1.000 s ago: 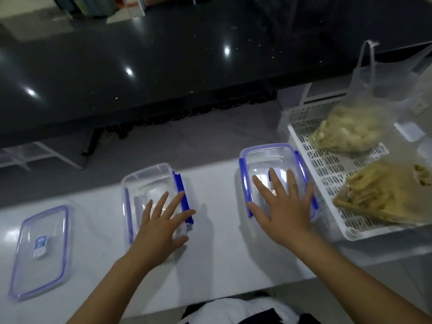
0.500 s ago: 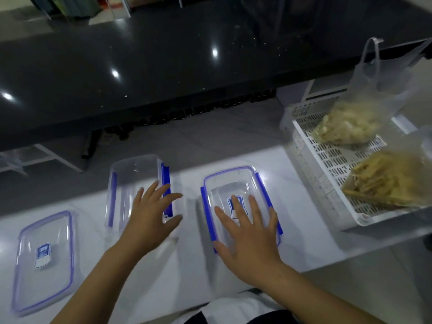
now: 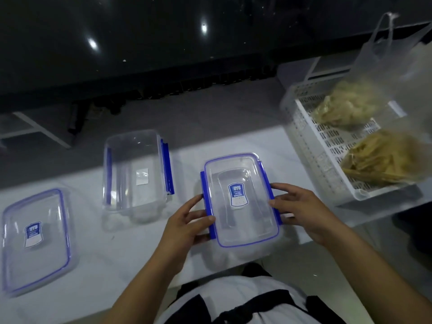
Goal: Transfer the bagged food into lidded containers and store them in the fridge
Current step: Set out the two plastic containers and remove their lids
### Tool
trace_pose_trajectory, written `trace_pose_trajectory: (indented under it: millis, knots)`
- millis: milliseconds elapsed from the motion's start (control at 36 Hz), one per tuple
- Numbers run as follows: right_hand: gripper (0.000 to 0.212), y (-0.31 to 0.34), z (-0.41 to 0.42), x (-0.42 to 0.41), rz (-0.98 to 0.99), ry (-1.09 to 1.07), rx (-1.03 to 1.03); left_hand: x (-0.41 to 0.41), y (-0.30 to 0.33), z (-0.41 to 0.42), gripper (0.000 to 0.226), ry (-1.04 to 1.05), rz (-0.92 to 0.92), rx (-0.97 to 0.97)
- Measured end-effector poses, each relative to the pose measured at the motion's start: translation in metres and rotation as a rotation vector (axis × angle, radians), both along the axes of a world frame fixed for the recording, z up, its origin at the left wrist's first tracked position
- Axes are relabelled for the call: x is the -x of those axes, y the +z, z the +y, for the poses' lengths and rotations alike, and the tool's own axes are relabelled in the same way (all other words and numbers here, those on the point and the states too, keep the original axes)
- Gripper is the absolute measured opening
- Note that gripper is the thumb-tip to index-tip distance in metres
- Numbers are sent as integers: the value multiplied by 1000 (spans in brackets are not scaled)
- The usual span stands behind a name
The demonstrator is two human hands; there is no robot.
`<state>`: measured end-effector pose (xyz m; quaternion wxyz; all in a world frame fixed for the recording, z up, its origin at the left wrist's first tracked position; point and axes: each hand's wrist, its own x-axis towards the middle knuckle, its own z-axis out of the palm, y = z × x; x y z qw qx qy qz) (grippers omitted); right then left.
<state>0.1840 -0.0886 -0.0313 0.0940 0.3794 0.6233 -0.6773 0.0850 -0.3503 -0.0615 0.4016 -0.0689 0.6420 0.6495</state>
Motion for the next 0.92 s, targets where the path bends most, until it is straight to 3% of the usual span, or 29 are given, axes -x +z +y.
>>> trace_pose_trajectory:
  millis: [444,611,667,750,833,917]
  knots:
    - [37,-11,4,-18,53,-30,152,1,-1,-15,54,-37,-52,-78]
    - [38,-13,11,-20,73,-71,110,-7,-5,-3,49,-7,-17,-57]
    - [39,-15,11,-21,100,-73,21,-11,-2,1,50,4,52,-2]
    - [48,-12,10,-26,142,1,-312,-17,3,-2,66,-101,319,230]
    - [79,-4,7,-37,181,302,-526,-25,8,-10,93,-394,674,385]
    - [105,-7,2,-42,98,653,-693,-33,9,-4,111,-610,803,450]
